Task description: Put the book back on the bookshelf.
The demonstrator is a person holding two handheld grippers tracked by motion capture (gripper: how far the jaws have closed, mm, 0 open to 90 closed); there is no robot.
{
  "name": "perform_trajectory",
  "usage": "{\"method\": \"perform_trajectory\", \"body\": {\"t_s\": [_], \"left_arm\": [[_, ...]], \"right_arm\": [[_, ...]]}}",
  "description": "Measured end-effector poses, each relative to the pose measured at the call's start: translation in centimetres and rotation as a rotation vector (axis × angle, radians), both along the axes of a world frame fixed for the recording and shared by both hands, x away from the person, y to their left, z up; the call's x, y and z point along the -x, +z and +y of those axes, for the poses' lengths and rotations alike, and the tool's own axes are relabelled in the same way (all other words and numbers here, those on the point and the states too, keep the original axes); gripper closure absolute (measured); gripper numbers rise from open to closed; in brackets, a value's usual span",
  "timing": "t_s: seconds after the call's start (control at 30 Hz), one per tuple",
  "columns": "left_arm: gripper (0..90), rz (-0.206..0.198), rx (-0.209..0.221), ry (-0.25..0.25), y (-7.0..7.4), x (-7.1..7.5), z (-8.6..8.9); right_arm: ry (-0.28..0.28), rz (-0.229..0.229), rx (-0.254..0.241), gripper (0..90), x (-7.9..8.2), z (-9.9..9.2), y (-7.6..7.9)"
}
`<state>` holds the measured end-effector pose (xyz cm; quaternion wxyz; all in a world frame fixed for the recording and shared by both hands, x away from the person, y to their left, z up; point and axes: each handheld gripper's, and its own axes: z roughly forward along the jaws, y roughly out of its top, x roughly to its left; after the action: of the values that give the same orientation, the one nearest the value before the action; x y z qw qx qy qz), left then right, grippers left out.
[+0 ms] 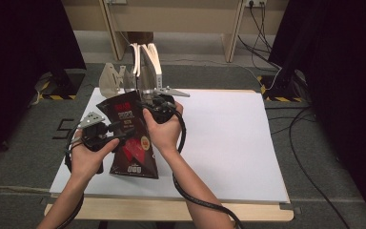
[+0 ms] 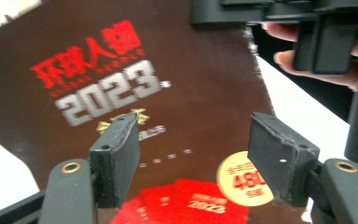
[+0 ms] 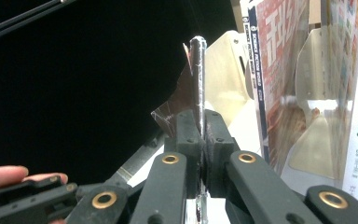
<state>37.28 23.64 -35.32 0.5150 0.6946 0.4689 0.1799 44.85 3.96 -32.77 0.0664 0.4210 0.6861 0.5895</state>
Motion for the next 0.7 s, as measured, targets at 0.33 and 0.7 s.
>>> {"method": "perform_trajectory", "body": {"t_s": [0.33, 0.7], "left_arm": [[31.2, 0.029, 0.017, -0.024, -0.3, -1.0, -2.3], [28.7, 0.040, -0.002, -0.023, -0.9, -1.6, -3.8]], "right_arm": [[-0.005, 0.003, 0.016, 87.7, -0.4, 0.4, -0.1], [-0.008, -0.002, 0.030, 87.7, -0.4, 0.6, -0.1]]}}
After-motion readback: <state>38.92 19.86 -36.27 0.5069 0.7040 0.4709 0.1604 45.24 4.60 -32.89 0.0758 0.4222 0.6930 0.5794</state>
